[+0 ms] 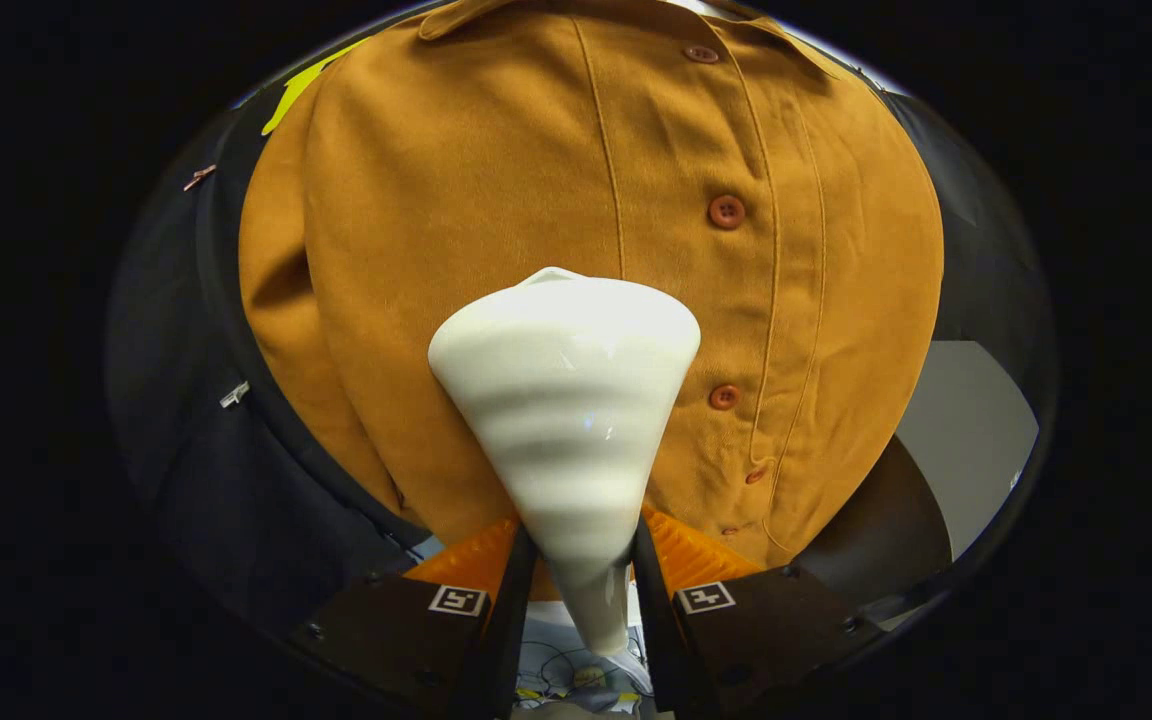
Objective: Iron the clothes twice with a garment steamer, once on the left side and once on the right side.
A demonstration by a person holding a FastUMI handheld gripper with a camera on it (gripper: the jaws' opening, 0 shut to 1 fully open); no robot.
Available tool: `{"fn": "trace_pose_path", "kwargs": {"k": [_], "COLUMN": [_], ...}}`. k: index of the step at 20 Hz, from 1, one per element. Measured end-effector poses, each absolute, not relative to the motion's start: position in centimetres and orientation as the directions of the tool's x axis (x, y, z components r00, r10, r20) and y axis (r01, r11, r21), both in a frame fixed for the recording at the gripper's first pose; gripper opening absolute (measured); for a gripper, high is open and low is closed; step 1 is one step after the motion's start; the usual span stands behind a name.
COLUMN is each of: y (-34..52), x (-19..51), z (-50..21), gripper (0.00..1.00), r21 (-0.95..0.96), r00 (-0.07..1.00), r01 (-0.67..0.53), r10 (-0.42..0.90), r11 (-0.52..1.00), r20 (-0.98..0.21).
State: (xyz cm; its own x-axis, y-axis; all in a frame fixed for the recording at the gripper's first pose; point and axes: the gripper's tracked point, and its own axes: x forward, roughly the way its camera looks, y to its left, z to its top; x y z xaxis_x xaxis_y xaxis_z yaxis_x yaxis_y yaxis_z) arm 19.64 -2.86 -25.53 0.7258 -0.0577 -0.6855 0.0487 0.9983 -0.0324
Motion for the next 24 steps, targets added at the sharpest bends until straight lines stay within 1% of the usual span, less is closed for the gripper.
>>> {"fn": "trace_pose_path", "kwargs": {"k": [6,12,17,21,24], "y": [-3.7,-5.2,-5.4,-5.4,-5.4], "x": [18.3,16.5,15.7,16.0,16.8], "z": [-29.3,-33.6,-34.8,-34.0,-32.8], "gripper": [0.54,0.55,0.54,0.55,0.55], "r21": [-0.035,-0.033,-0.027,-0.032,-0.035], "r00": [0.670,0.590,0.554,0.564,0.602], "r01": [0.049,0.046,0.044,0.028,0.027], "r10": [-0.059,-0.053,-0.047,-0.043,-0.044], "r11": [0.998,0.998,0.999,0.999,0.999], "r20": [-0.740,-0.806,-0.831,-0.825,-0.798]}}
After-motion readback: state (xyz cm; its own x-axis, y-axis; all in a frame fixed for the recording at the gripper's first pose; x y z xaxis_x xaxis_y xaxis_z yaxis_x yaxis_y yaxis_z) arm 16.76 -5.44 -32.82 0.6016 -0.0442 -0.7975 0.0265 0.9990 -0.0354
